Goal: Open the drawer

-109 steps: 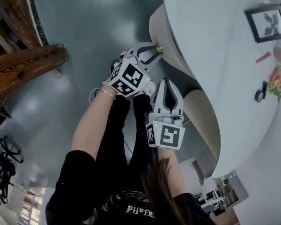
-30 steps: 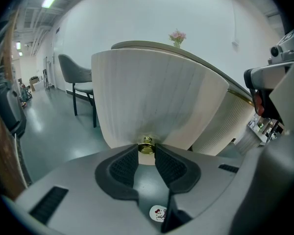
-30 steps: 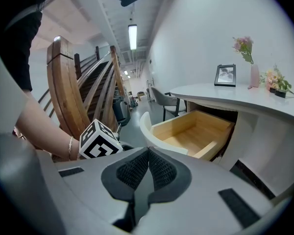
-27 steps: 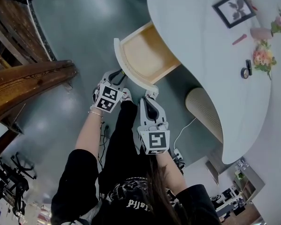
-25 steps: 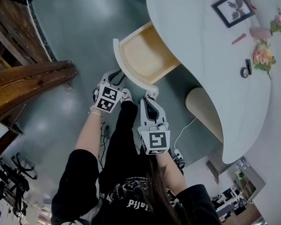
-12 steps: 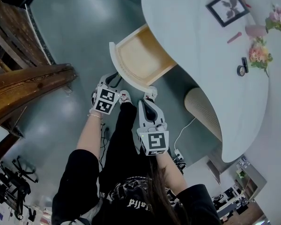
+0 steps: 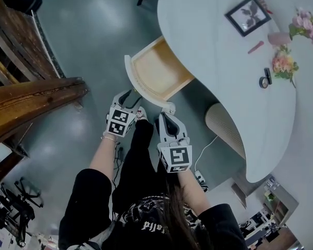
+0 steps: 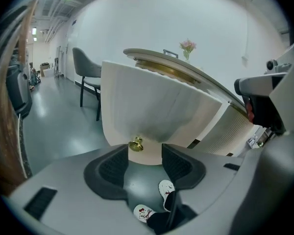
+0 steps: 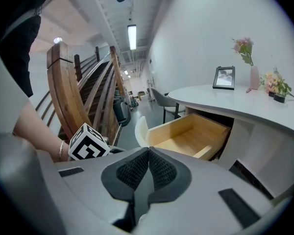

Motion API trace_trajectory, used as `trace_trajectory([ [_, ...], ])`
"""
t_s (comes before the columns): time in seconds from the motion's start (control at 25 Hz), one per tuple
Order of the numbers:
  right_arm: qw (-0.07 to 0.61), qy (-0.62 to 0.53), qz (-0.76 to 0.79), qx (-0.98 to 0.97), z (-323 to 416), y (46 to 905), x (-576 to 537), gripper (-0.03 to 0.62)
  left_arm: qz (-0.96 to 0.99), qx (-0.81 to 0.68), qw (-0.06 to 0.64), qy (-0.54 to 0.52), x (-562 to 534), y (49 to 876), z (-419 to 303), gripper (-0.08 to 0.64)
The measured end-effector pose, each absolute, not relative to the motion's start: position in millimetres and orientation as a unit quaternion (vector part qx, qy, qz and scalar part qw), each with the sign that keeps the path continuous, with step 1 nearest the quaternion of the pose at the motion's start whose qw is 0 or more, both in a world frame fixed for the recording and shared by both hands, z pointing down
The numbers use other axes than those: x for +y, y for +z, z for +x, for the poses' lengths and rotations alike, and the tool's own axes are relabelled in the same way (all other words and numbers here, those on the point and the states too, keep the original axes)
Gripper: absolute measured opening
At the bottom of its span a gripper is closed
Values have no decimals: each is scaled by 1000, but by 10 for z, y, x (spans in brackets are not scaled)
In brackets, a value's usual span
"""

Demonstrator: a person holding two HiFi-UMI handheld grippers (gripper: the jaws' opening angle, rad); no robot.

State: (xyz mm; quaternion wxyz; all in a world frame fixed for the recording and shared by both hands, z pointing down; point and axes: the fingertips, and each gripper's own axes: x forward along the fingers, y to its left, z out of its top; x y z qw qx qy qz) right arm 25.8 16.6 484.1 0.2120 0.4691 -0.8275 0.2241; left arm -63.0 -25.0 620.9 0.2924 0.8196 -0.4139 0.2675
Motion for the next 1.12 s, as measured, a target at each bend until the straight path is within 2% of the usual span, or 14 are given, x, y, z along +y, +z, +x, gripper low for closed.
trace_trajectory([
  [0.6, 211, 201, 467, -835, 306, 4494, 181, 26, 813, -454, 303, 205, -109, 5446, -649, 207],
  [1.12, 183, 165, 496, -833, 471, 3956, -58, 26, 837, -446, 268, 172, 9, 4605, -430, 207],
])
